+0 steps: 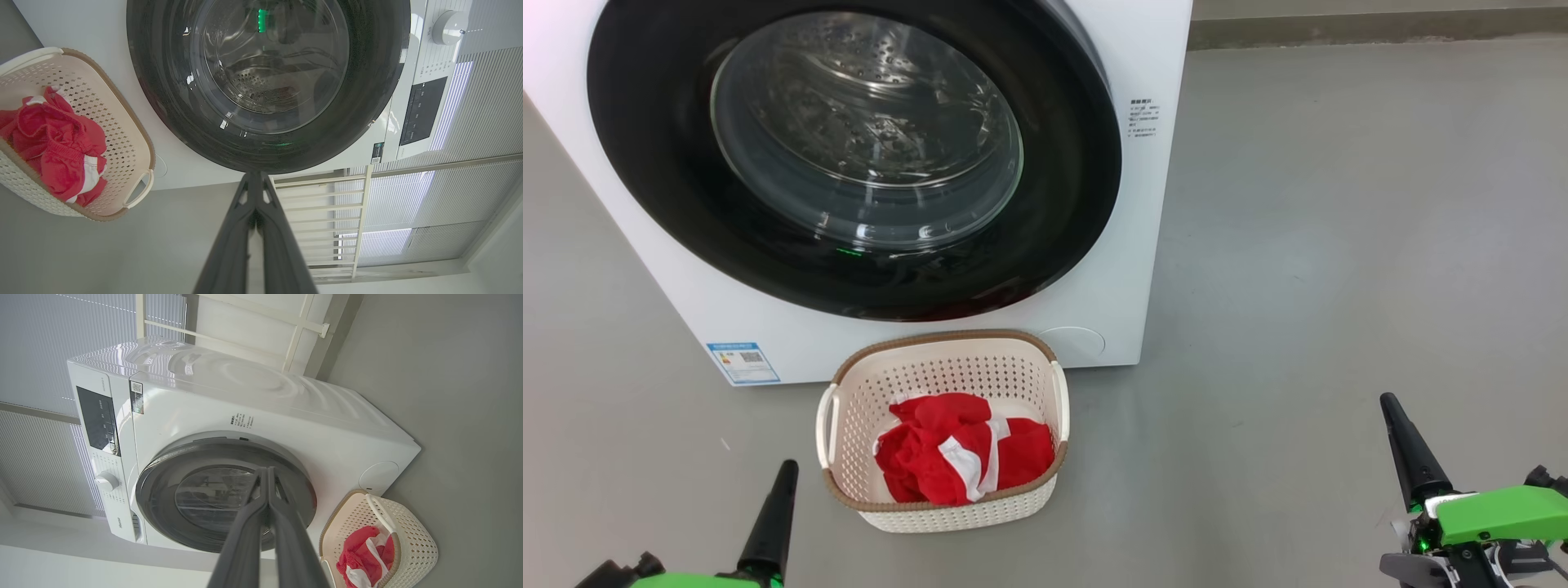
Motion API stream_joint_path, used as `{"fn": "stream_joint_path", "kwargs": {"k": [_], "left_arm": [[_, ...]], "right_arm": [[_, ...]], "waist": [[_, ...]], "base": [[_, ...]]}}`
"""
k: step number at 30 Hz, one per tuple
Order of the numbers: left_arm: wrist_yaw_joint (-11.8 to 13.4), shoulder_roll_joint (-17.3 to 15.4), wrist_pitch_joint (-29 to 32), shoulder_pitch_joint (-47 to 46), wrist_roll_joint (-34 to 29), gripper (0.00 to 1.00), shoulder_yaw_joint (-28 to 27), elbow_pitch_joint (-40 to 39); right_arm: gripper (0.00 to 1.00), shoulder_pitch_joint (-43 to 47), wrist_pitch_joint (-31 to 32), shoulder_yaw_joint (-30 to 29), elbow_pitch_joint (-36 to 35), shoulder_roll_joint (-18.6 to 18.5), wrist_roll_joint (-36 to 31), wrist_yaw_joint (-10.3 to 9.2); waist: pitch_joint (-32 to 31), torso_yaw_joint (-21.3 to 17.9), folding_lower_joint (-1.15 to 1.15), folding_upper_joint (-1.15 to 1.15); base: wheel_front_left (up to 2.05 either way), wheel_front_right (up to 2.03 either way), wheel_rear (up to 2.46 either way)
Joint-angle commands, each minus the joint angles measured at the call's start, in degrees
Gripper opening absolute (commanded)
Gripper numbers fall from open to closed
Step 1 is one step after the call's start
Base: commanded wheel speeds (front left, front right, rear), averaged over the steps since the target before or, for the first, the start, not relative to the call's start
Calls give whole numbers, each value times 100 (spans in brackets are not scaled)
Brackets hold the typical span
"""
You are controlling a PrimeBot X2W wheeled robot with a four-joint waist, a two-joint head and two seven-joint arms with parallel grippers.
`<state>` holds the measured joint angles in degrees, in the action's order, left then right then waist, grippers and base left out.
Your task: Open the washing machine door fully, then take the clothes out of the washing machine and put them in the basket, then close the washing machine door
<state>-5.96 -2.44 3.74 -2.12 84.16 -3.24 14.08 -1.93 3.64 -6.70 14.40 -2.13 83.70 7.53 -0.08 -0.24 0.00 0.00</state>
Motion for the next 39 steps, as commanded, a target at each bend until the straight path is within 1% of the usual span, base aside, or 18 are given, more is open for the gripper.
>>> {"fn": "stream_joint_path", "kwargs": {"k": [1, 4, 11, 39], "left_arm": [[-81, -82, 61, -295, 197, 0, -200, -93], [-95, -82, 95, -316, 327, 0, -215, -75], [-153, -84, 232, -402, 844, 0, -276, -3], [-153, -70, 248, -404, 827, 0, -296, -3]], "right_arm": [[0, -303, 64, 85, -115, -111, 241, -4], [0, -326, 98, 84, -100, -113, 373, -4], [0, -420, 236, 78, -41, -121, 897, -4], [0, -422, 254, 56, -39, -106, 878, -4]], "waist": [[4, 4, 0, 0], [8, 8, 0, 0], [25, 24, 0, 0], [25, 24, 0, 0]], "base": [[0, 0, 0], [0, 0, 0], [0, 0, 0], [0, 0, 0]]}}
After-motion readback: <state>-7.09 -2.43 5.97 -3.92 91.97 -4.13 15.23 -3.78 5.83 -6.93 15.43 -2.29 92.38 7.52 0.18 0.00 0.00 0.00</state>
